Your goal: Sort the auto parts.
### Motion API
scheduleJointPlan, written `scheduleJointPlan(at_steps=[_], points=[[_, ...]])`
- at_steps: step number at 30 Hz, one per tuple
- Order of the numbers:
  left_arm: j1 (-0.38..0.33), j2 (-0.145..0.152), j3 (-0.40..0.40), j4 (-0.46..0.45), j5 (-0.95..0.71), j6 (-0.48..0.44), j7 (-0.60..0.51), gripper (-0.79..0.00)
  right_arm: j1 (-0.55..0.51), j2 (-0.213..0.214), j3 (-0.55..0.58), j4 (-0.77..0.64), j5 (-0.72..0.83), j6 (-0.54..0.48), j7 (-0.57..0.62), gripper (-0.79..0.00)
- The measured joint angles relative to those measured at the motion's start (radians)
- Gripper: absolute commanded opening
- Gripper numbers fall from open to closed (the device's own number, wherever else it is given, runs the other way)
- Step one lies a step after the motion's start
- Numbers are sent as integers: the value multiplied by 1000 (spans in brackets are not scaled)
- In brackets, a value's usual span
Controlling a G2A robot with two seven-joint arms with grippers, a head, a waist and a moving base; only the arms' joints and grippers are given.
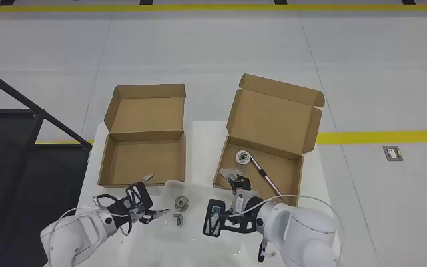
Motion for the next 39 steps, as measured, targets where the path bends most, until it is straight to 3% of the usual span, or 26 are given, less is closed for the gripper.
scheduleJointPlan(at_steps=[7, 19, 23, 27, 32, 39], points=[[-66, 12, 89, 21, 169, -15, 60, 0, -77, 8, 18, -24, -62, 69, 114, 0], [-65, 12, 88, 21, 167, -15, 59, 0, -76, 8, 18, -24, -61, 68, 112, 0], [-66, 14, 107, 9, 192, -26, 51, 0, -66, 15, 4, -3, -86, 50, 38, 0], [-129, 24, 176, -15, 299, -88, 38, 0, -69, 23, 14, -1, -94, 17, -5, 0], [-230, 45, 311, 6, 456, -88, 16, 0, -127, 39, 56, -41, -87, -28, -32, 0], [-352, 62, 449, 38, 520, -88, -22, 0, -227, 54, 120, -123, -103, 9, -31, 0]])
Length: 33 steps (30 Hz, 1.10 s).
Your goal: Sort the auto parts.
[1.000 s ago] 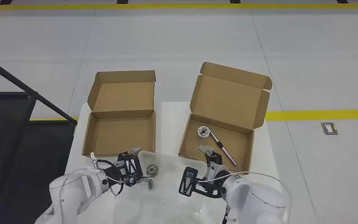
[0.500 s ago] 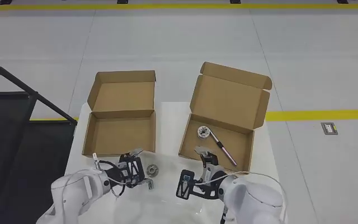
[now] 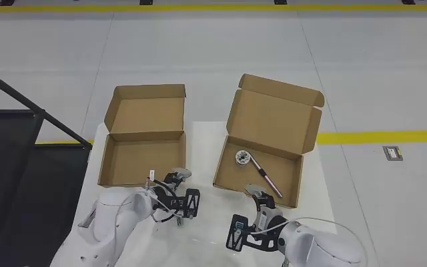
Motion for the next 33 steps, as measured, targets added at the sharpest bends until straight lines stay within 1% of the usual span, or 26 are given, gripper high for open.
scheduleJointPlan(at_steps=[3, 14, 16, 19, 23, 27, 30, 33], points=[[-21, 6, 33, 13, -16, 0, -11, 0, -20, 3, 9, -13, 1, 20, 14, 0], [-19, 6, 32, 14, -15, 0, -11, 0, -20, 3, 9, -13, 1, 20, 15, 0], [-7, 5, 58, 25, 17, 0, -47, 0, -20, 3, 9, -13, 1, 20, 15, 0], [-16, -3, 99, 39, 42, 0, -119, 0, -20, 3, 9, -13, 1, 20, 15, 0], [-38, -12, 138, 55, 28, 0, -183, 0, -20, 3, 9, -13, 1, 20, 15, 0], [-58, -19, 173, 66, 0, 0, -279, 0, -20, 3, 9, -13, 1, 20, 15, 0], [-71, -18, 204, 67, -17, 0, -368, 0, -20, 3, 9, -13, 1, 20, 15, 0], [-93, -10, 241, 72, -49, 0, -436, 0, -20, 3, 9, -13, 1, 20, 15, 0]])
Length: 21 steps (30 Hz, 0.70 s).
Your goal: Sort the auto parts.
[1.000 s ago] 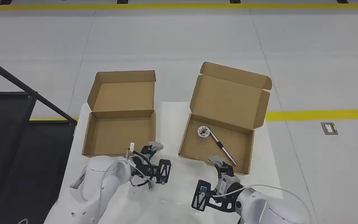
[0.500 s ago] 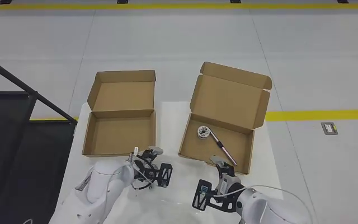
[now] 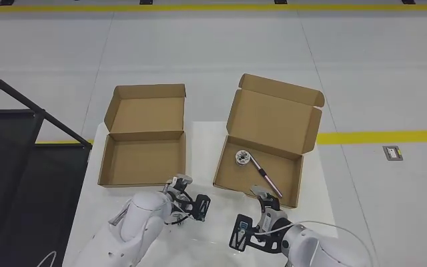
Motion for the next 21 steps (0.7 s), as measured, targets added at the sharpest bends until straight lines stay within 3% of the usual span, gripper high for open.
scheduleJointPlan(at_steps=[5, 10, 21], points=[[-45, 27, 58, 4, -92, 0, -74, 0, 0, 0, 0, 0, 0, 0, 0, 0], [-108, 75, 113, -7, -223, 0, -161, 0, 0, 0, 0, 0, 0, 0, 0, 0], [-109, 76, 112, -8, -220, 0, -160, 0, 0, 0, 0, 0, 0, 0, 0, 0]])
